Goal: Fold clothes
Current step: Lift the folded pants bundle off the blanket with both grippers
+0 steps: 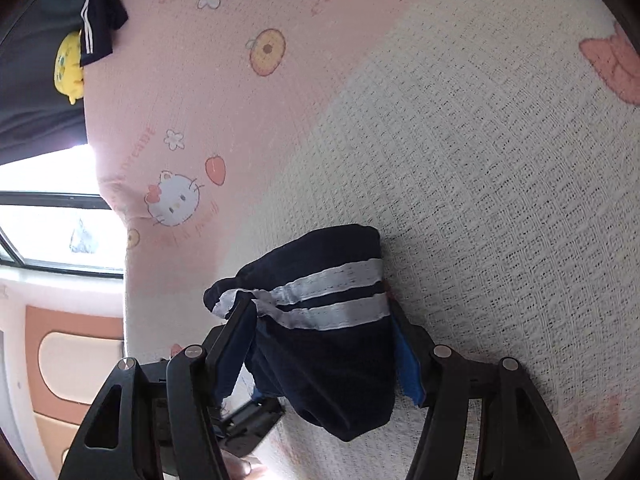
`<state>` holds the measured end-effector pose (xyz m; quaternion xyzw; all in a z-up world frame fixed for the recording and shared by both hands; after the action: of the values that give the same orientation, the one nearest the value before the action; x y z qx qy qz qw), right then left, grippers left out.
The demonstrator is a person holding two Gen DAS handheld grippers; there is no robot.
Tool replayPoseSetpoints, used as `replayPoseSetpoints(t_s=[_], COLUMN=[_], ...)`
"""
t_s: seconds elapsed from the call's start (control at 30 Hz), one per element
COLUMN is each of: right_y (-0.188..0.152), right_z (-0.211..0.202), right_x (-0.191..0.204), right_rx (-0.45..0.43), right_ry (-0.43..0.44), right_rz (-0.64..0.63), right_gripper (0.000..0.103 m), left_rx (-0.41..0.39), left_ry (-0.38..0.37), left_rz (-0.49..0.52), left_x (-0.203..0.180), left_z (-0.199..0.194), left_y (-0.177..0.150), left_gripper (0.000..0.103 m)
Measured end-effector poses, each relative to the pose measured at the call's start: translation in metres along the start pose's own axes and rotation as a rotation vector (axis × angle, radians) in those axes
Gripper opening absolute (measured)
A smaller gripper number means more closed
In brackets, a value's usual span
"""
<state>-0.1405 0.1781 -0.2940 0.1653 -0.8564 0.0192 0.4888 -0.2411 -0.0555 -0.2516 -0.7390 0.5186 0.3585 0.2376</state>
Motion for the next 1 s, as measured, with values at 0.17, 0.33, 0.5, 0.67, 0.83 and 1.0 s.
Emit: replayPoseSetpoints(t_s=[0.17, 0.33, 0.5, 0.67, 0.83, 1.0], right_y=[-0.003, -0.005, -0.008, -0.010, -0.013, -0.014], right_z=[0.001, 0.001, 0.000, -0.004, -0.006, -0.012], right_x=[-0.001, -0.007, -0.004, 0.012, 0.032, 0.049], right_rx=[-0.028, -0.048, -0.065, -0.071, -0.074, -0.068], right_ry=[0.000, -0.026, -0.063, -0.126, -0.181, -0.241], right_rz=[0.003, 0.010, -0.030, -0.153, -0.257, -0.362], right_gripper=[0.060, 0.035, 0.027, 0.023, 0.023, 0.023], left_rx=[0.032, 0.017, -0.016, -0.032, -0.002, 0.008], left_ry=[-0.062, -0.020, 0.111, 0.148, 0.125, 0.088], left_rz=[-0.049, 0.053, 0.307, 0.393, 0.410, 0.428], left_x=[0.010, -0.004, -0.030, -0.043, -0.068, -0.072], left_z=[0.000, 0.006, 0.006, 0.011, 0.041, 0.034], left_y=[-0.003, -0.008, -0.026, -0.035, -0.025, -0.032], left_gripper=[0.039, 0.039, 0.039, 0.032, 0.031, 0.030])
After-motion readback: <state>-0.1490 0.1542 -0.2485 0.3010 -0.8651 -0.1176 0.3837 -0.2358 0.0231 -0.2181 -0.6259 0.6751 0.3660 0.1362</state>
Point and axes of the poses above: each gripper's, at about its wrist camera, not at the fingertips, and z roughly the way its jaws point, x to its left, y to its top, the point moved 3 cm from there along z, roughly the way its jaws point, and after that the axes turned 6 degrees about -x, right-handed, at the moved point
